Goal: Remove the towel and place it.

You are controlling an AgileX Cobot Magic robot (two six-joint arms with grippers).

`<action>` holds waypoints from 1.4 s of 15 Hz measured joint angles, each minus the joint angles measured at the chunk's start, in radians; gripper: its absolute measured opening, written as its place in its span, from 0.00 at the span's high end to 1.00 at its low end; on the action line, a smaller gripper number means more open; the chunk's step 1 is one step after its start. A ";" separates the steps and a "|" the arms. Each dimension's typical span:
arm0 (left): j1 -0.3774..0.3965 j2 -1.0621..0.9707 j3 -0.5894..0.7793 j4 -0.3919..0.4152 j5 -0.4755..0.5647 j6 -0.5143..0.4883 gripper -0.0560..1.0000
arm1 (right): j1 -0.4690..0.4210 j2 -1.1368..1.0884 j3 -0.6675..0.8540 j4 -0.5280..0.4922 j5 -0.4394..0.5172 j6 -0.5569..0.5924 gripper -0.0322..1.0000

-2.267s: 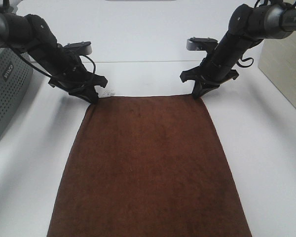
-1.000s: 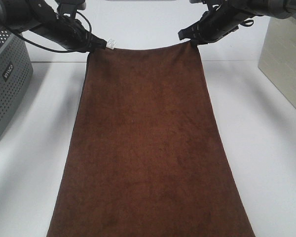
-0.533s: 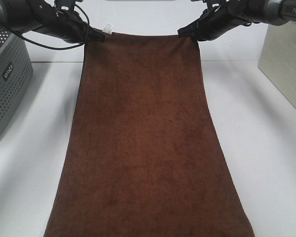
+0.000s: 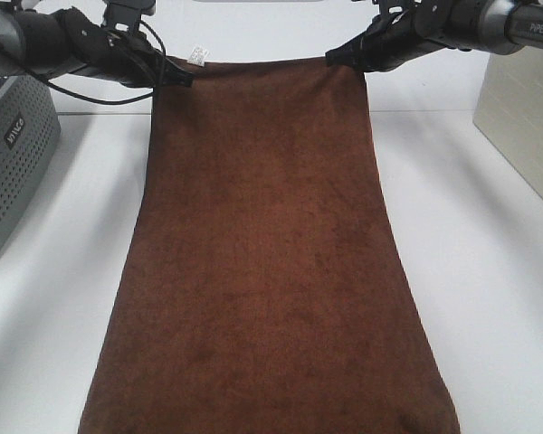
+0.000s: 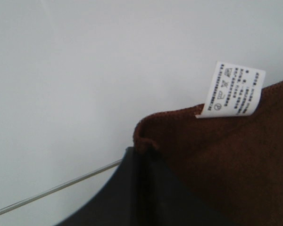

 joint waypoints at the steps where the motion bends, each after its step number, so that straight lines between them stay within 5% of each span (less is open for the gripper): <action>1: 0.000 0.012 0.000 0.000 -0.015 0.002 0.95 | 0.000 0.016 -0.001 0.000 -0.012 -0.001 0.96; 15: -0.015 0.166 -0.099 0.000 -0.079 0.001 0.95 | 0.000 0.107 -0.001 0.004 -0.083 -0.004 0.90; 18: -0.015 0.175 -0.101 0.000 -0.099 0.001 0.90 | 0.000 0.107 -0.001 0.009 -0.089 -0.004 0.66; 19: -0.015 0.182 -0.102 0.000 -0.129 0.000 0.79 | 0.000 0.107 -0.001 0.016 -0.089 0.000 0.59; 21: -0.015 0.190 -0.103 -0.006 -0.164 -0.014 0.47 | 0.000 0.107 -0.001 0.020 -0.089 0.002 0.30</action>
